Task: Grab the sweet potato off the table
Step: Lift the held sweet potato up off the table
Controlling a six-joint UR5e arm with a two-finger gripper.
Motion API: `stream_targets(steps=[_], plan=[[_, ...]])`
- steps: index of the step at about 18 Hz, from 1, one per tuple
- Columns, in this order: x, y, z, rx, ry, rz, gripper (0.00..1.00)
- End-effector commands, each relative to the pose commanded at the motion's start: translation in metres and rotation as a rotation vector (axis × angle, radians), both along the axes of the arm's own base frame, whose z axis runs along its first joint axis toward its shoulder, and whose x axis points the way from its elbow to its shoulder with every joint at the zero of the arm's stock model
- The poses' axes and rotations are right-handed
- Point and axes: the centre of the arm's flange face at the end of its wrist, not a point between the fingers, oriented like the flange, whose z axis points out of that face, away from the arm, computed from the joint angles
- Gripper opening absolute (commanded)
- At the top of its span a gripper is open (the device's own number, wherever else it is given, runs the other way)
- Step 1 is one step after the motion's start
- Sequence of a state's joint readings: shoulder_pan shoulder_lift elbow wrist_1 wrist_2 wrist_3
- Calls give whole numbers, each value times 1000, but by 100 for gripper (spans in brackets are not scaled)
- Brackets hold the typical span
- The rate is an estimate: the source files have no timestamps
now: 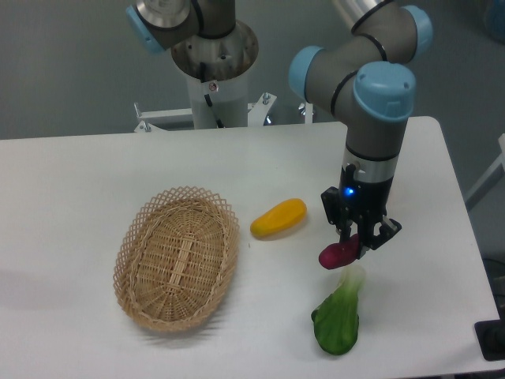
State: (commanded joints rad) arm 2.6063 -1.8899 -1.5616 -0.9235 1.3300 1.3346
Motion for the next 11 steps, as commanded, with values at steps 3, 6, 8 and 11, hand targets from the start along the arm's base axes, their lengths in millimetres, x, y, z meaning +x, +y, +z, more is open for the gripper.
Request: stream_targets(steps=[3, 6, 8, 11], plan=[[6, 7, 6, 23, -16, 24, 11], [7, 8, 6, 26, -17, 27, 10], [7, 8, 7, 28, -15, 29, 11], [8, 6, 13, 34, -12, 29, 11]])
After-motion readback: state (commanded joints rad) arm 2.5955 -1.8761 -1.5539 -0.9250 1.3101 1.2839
